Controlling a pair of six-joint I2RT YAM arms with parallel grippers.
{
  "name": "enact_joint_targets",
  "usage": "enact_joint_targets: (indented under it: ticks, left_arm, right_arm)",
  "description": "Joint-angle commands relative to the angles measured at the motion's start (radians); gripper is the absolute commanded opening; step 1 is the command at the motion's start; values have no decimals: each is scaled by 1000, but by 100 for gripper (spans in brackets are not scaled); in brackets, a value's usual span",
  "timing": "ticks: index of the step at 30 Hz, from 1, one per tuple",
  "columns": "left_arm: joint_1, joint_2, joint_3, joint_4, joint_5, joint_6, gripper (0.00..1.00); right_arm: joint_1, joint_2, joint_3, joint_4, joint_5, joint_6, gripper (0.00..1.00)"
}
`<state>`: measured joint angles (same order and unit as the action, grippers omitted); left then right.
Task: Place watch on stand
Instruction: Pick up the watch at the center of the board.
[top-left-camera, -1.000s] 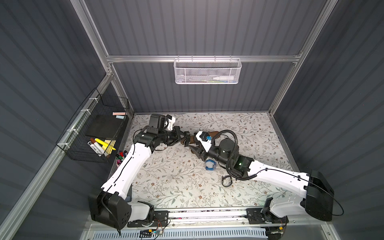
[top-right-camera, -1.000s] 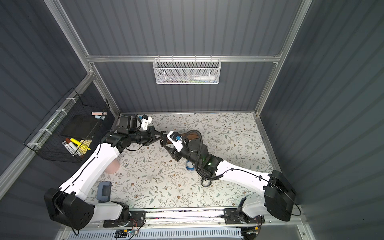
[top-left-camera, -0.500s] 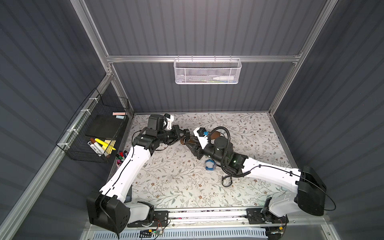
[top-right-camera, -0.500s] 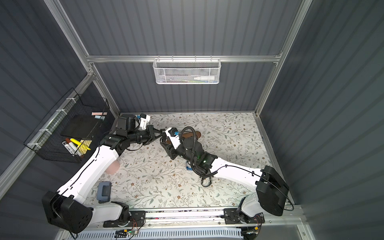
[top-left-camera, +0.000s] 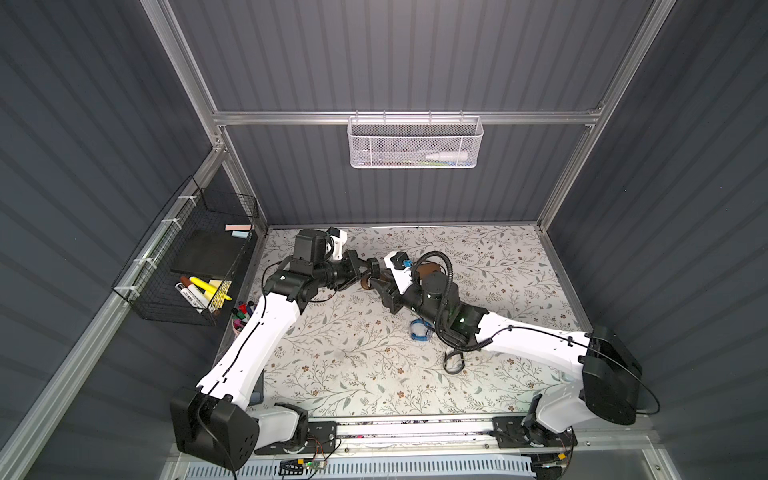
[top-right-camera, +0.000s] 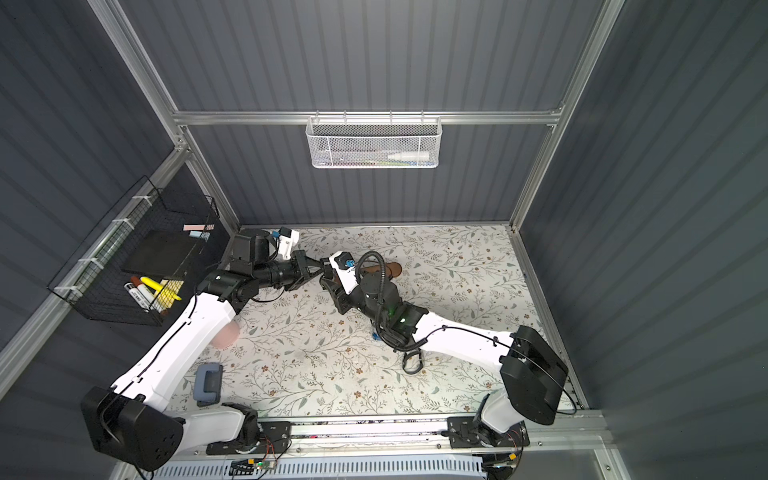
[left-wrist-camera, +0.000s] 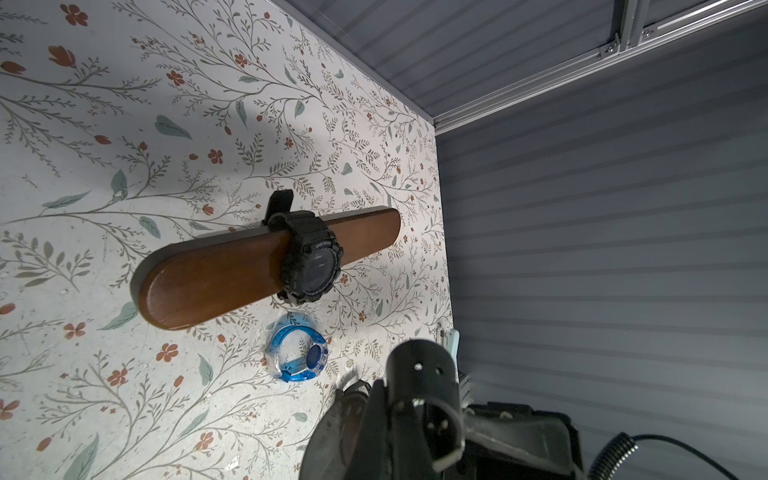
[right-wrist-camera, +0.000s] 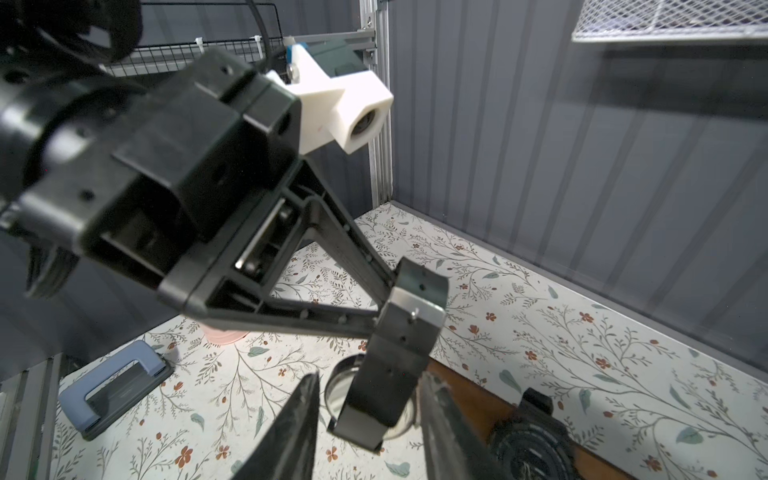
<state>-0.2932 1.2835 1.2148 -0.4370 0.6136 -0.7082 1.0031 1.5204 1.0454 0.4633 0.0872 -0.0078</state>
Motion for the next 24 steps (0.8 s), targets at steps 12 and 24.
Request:
enact_joint_targets:
  ticks: [12, 24]
  left_arm:
    - [2, -32, -4, 21, 14, -11, 0]
    - [2, -34, 0, 19, 16, -12, 0]
  right_arm:
    - [-6, 48, 51, 9, 21, -18, 39]
    - [-27, 47, 52, 1, 3, -1, 17]
